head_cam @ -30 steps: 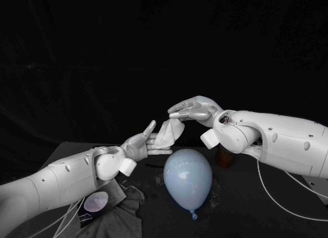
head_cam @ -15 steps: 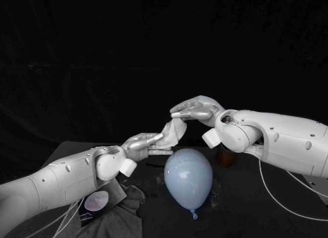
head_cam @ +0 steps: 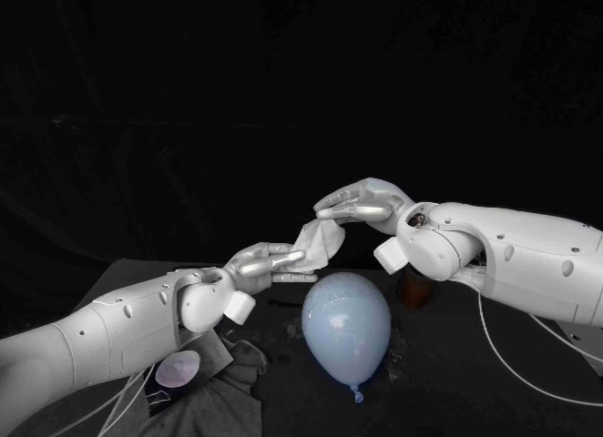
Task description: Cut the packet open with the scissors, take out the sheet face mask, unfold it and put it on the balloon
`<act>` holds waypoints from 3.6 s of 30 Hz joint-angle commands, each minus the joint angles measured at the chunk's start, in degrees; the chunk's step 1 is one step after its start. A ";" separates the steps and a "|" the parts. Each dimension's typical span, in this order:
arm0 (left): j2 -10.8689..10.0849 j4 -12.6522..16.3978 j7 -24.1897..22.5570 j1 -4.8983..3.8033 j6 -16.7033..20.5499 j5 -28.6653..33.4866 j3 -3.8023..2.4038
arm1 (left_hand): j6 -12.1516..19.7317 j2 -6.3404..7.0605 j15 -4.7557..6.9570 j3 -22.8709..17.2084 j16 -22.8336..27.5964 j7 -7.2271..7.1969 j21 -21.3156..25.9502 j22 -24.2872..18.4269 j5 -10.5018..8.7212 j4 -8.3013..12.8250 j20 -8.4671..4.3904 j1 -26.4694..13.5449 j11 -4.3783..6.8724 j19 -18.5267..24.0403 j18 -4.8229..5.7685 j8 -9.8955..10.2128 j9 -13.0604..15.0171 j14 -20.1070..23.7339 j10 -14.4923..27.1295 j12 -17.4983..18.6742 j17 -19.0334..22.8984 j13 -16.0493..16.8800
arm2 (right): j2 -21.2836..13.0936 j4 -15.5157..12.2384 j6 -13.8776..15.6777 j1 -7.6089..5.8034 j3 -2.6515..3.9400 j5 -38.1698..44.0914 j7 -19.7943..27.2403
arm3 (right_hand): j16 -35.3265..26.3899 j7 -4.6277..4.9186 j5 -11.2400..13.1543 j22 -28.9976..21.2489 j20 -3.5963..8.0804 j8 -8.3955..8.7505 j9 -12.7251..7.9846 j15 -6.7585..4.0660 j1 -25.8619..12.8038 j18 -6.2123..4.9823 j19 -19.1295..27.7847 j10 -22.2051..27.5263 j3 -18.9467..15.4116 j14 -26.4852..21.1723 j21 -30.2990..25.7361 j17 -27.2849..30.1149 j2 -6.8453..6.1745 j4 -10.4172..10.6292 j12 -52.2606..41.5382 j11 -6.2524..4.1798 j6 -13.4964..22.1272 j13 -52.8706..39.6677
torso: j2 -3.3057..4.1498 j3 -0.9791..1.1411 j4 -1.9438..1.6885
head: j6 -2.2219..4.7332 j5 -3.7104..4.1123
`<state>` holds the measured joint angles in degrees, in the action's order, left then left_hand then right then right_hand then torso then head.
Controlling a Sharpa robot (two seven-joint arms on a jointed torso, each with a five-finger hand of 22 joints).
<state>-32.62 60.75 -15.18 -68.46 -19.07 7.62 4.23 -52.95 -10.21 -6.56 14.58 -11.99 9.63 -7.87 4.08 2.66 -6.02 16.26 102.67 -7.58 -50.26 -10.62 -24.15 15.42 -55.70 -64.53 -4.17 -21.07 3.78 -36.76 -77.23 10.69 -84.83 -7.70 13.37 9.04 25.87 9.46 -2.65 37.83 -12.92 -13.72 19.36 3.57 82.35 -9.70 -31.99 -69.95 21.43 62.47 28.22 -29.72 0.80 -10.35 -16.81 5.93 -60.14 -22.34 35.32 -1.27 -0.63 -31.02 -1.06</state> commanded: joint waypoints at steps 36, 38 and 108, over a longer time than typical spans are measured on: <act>-3.71 5.49 -0.14 -12.25 11.45 -17.76 -0.10 | -0.05 -4.19 -2.50 -5.74 3.62 1.32 1.98 -0.17 0.23 -3.37 0.37 2.69 -2.06 4.49 2.22 -0.23 1.03 7.81 6.71 0.72 1.63 -0.31 | 0.73 1.86 10.72 1.30 -0.62 13.63 -1.05 | 0.42 -0.01 -0.09 2.20 0.10 -1.04 0.91 -0.38 -2.61 -0.87 1.23 -0.14 12.77 -0.61 1.59 -0.73 -2.47 -6.09 -0.12 -0.62 0.18 -1.50 | 0.00 0.18 0.03 | -0.29 0.36; -3.74 5.55 -0.28 -12.38 11.72 -15.88 -0.11 | 0.11 -3.50 -3.03 -7.11 4.24 1.82 2.05 -0.11 0.23 -3.88 0.34 2.91 -2.59 4.78 2.37 -0.27 1.19 9.18 8.39 0.67 2.16 -0.29 | 0.73 1.94 10.94 1.35 -0.63 11.93 -0.43 | 0.35 0.04 -0.09 2.26 0.05 -1.09 0.98 -0.32 -2.69 -0.85 1.55 -0.03 12.99 -0.76 1.50 -0.74 -2.56 -6.07 -0.10 -0.57 0.28 -1.60 | 0.00 0.11 0.00 | -0.28 0.41; -2.93 5.86 2.51 -14.93 8.77 -5.94 -1.00 | 13.01 11.08 -1.44 -56.32 8.03 2.47 -3.32 -0.20 0.12 -2.46 -3.05 -21.73 -2.25 -9.11 0.01 -15.17 13.81 -1.41 4.48 0.57 9.00 -0.18 | 2.06 3.40 -8.82 6.10 -1.69 -12.12 7.41 | -3.90 5.41 -0.09 -29.11 -4.03 2.47 5.17 10.12 -1.45 3.36 22.08 21.78 -29.37 -34.33 -26.28 -0.52 -1.86 24.49 8.93 7.97 21.75 18.23 | 0.00 0.03 -0.02 | -0.60 -0.12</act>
<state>-35.71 66.53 -12.19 -83.26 -10.58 0.83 3.32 -40.29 1.08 -8.00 -41.29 -4.20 10.75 -11.03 3.98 2.62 -8.46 13.21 81.39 -9.63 -58.89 -9.71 -39.02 22.89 -57.52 -60.43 -3.50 -12.12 3.52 -34.93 -73.95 3.94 -78.74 -9.41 2.29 16.39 21.78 10.34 -2.86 8.74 -16.91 -11.09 24.43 13.69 80.42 -5.65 -9.79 -47.75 -7.71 27.83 2.10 -30.21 -1.03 14.03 -7.68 13.85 -38.06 -4.02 35.32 -1.24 -0.66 -31.65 -1.19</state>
